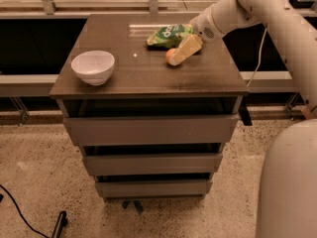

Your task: Pick orange from middle drawer and place on counter

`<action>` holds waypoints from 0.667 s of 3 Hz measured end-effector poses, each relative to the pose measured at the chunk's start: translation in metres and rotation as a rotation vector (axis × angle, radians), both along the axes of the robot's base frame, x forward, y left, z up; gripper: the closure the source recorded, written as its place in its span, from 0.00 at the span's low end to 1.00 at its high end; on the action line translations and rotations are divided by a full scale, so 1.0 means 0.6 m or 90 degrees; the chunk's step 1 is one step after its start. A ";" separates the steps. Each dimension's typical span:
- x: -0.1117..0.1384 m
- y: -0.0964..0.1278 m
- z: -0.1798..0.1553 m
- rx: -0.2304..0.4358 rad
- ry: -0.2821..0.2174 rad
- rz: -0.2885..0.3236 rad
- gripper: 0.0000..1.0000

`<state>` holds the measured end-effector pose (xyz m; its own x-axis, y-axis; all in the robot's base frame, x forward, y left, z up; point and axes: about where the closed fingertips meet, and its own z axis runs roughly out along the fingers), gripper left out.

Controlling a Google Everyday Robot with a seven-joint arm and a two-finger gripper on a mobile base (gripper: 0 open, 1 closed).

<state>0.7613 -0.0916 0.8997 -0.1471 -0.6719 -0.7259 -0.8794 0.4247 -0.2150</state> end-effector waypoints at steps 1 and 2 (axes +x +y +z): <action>0.018 0.012 -0.037 -0.001 0.011 -0.007 0.21; 0.036 0.019 -0.072 0.000 0.023 -0.018 0.38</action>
Offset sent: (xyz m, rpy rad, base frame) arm 0.0336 0.0097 -0.0624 0.0034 0.0488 -0.0578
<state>0.7827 -0.0803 0.8564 -0.1919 -0.6669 -0.7200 -0.8744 0.4493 -0.1831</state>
